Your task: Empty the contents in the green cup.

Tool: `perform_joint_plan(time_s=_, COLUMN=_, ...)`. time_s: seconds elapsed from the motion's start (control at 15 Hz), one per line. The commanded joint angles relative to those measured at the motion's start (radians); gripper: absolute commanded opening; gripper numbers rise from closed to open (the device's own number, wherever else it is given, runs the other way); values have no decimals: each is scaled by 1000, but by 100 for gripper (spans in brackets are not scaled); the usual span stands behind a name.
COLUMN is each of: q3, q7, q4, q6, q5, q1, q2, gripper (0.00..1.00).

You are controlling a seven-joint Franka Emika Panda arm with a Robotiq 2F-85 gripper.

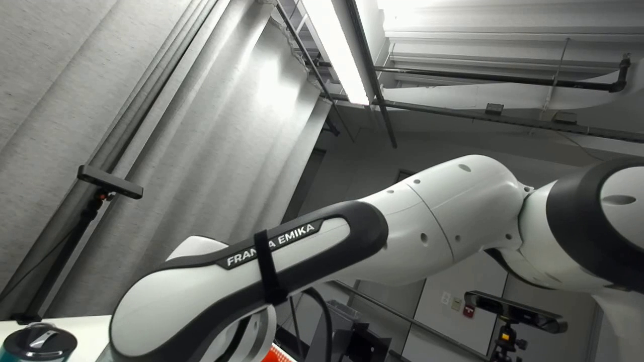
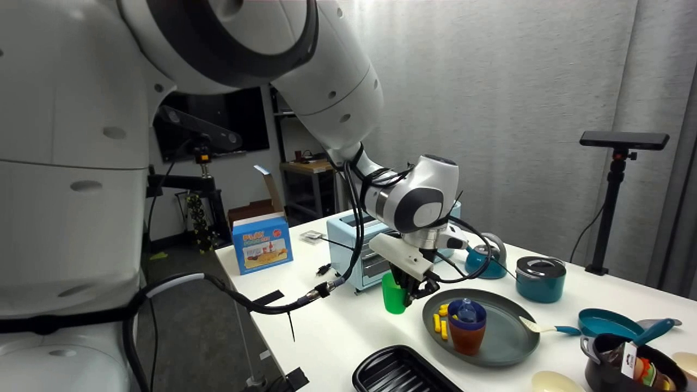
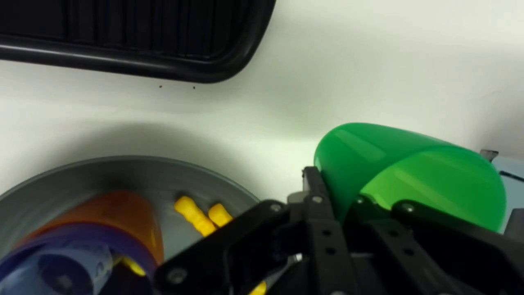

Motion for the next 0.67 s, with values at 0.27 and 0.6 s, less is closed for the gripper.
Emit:
perform_joint_plan(time_s=0.27, q3=-103, q7=26, q4=-14, q6=-44, q5=-132, q1=125, q2=-8, gripper=1)
perform_joint_plan(time_s=0.6, q3=-136, q7=41, q4=-29, q6=40, q5=-209, q1=153, q2=11, gripper=1)
